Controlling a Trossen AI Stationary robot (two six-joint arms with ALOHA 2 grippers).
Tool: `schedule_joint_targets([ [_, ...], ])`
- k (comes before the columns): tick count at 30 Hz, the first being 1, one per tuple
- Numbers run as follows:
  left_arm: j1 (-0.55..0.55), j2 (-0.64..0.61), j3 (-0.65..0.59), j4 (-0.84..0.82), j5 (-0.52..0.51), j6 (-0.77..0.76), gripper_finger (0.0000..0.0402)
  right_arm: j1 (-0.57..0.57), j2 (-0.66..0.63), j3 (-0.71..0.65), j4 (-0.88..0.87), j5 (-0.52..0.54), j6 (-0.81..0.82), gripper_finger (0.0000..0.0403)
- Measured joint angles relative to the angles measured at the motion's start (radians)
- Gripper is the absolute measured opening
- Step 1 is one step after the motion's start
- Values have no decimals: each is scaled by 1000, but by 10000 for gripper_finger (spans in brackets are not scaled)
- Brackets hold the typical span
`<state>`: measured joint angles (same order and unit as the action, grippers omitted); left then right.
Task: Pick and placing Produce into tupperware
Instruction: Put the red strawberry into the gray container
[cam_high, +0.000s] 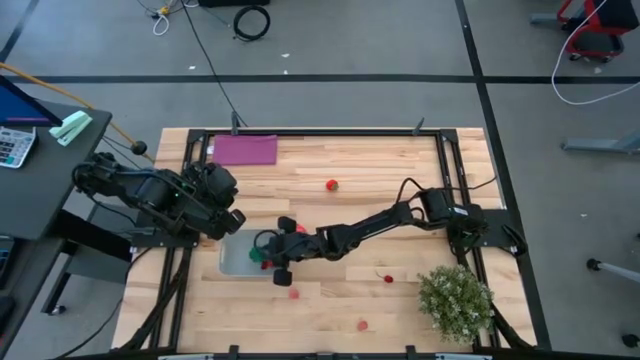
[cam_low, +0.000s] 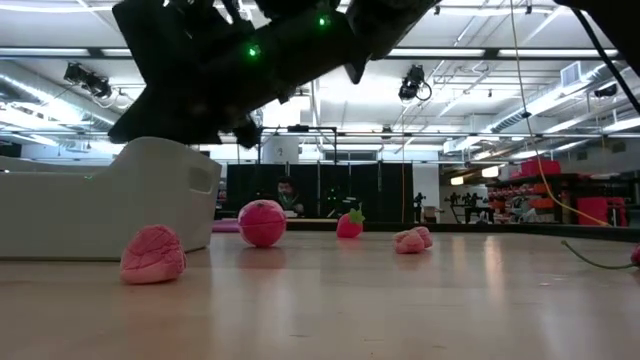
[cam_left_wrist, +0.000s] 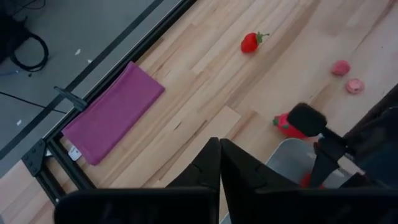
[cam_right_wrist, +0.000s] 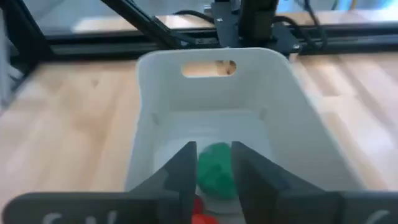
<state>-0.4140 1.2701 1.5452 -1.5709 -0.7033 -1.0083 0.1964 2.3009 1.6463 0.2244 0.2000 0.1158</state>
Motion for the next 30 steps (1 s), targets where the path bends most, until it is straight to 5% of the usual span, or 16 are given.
schedule_joint_targets([
  [4, 0, 0, 0, 0, 0, -2, 8, -1, -85, 0, -50, 119, -117, 122],
  [10, 0, 0, 0, 0, 0, -2, 17, -18, -299, 1, -450, 283, -124, 126],
  [19, 0, 0, 0, 0, 0, -1, 21, -59, -489, 0, -920, 303, 37, 126],
  [24, 0, 0, 0, 0, 0, -1, 11, -65, -481, -63, -971, 296, 59, 126],
  [30, -9, 0, 0, 0, 0, -1, 11, -65, -470, -310, -790, 314, 59, 126],
])
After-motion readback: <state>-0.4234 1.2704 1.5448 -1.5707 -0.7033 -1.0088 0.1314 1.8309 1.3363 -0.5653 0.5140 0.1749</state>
